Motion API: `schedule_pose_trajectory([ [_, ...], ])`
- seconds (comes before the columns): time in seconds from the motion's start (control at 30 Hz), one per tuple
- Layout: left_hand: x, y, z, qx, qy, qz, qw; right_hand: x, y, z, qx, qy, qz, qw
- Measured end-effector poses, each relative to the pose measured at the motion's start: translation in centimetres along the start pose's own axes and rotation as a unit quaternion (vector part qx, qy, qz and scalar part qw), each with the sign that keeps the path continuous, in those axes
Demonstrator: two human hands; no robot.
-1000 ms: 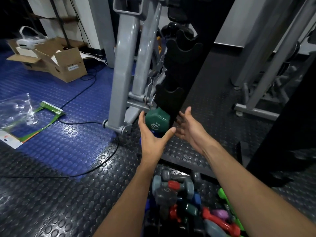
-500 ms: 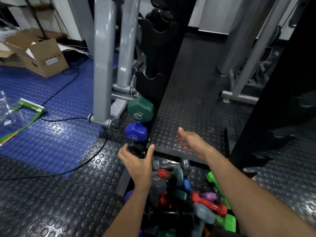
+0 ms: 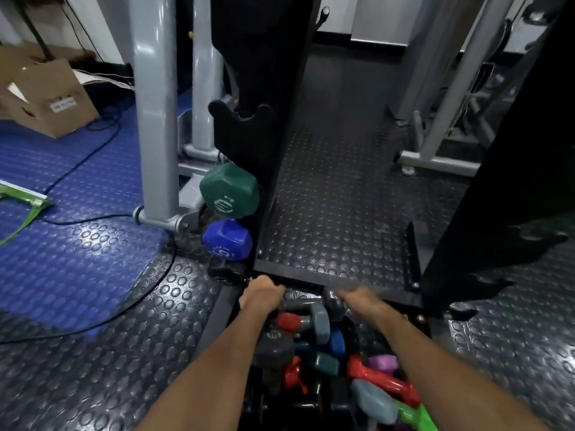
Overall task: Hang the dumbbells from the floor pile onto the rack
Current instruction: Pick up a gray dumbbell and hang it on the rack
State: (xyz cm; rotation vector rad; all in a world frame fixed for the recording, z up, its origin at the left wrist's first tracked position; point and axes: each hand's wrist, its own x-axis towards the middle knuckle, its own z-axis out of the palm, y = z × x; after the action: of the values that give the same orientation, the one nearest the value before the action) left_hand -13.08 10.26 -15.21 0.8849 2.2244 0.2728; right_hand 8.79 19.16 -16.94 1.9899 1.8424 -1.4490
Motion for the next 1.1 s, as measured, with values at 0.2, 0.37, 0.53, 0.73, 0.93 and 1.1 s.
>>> schedule_pose_trajectory([
  [0.2, 2.7, -2.0, 2.1, 0.046, -0.078, -0.023, 0.996, 2.4, 1.2, 1.8, -0.009, 0.001, 0.018, 1.0],
  [0.37, 2.7, -2.1, 2.4, 0.072, -0.05, -0.002, 0.996, 2.6, 0.0, 3.2, -0.023, 0.014, 0.008, 1.0],
  [0.53, 1.6, -2.1, 2.7, 0.085, 0.009, 0.025, 0.996, 1.7, 0.6, 4.0, -0.06, 0.082, -0.014, 0.995],
  [0.73, -0.4, -0.7, 1.9, 0.019, 0.102, 0.086, 0.991, -1.9, 1.5, 3.4, 0.018, 0.17, -0.057, 0.984],
  [0.93, -3.3, 0.5, 0.3, -0.147, 0.119, 0.09, 0.978, -5.8, -0.6, -1.5, 0.006, 0.221, -0.127, 0.967],
  [1.1, -5.8, 0.7, -1.6, -0.373, 0.028, 0.076, 0.924, -9.7, -3.7, -5.1, -0.045, 0.232, -0.173, 0.956],
])
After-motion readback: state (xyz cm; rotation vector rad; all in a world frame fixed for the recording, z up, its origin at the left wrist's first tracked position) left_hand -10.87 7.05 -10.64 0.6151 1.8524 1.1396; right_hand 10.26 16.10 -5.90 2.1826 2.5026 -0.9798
